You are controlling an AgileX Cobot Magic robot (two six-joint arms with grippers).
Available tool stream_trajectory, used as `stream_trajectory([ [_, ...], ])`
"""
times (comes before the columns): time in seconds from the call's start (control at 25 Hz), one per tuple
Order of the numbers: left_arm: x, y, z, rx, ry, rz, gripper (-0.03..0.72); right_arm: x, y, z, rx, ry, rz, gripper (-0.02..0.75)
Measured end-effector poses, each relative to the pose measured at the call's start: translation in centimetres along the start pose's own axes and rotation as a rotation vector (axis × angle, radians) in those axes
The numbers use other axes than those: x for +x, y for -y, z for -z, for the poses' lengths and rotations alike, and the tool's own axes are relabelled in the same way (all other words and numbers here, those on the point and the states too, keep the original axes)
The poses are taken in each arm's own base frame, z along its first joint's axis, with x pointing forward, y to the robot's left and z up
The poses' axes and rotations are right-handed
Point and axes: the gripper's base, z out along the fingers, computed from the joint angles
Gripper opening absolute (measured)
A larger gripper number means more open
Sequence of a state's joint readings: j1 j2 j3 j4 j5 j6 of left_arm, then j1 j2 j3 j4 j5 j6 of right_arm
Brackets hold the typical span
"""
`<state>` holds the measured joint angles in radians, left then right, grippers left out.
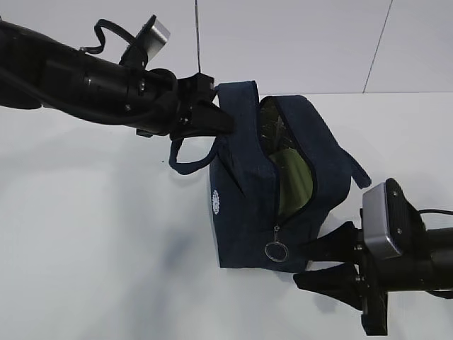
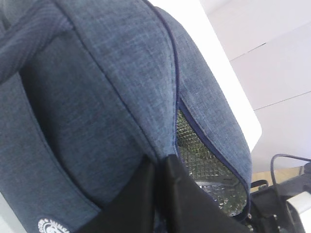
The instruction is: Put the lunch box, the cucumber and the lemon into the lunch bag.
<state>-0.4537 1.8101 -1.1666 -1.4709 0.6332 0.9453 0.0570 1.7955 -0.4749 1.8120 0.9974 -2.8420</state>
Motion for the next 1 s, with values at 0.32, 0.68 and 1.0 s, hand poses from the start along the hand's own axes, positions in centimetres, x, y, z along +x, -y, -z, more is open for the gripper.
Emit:
stream_trajectory([
  [0.32, 0.0, 0.0, 0.0, 0.0, 0.0, 0.0, 0.011, 0.4, 0.5, -0.4, -0.005, -0.005, -0.007, 0.346],
  [0.68, 0.0, 0.0, 0.0, 0.0, 0.0, 0.0, 0.011, 0.4, 0.9, -0.5, 0.003, -0.01, 0.006, 0.345],
  [1.0, 0.0, 0.0, 0.0, 0.0, 0.0, 0.0, 0.011, 0.1, 0.1, -2.1, -0.037, -0.088, 0.058, 0.346],
])
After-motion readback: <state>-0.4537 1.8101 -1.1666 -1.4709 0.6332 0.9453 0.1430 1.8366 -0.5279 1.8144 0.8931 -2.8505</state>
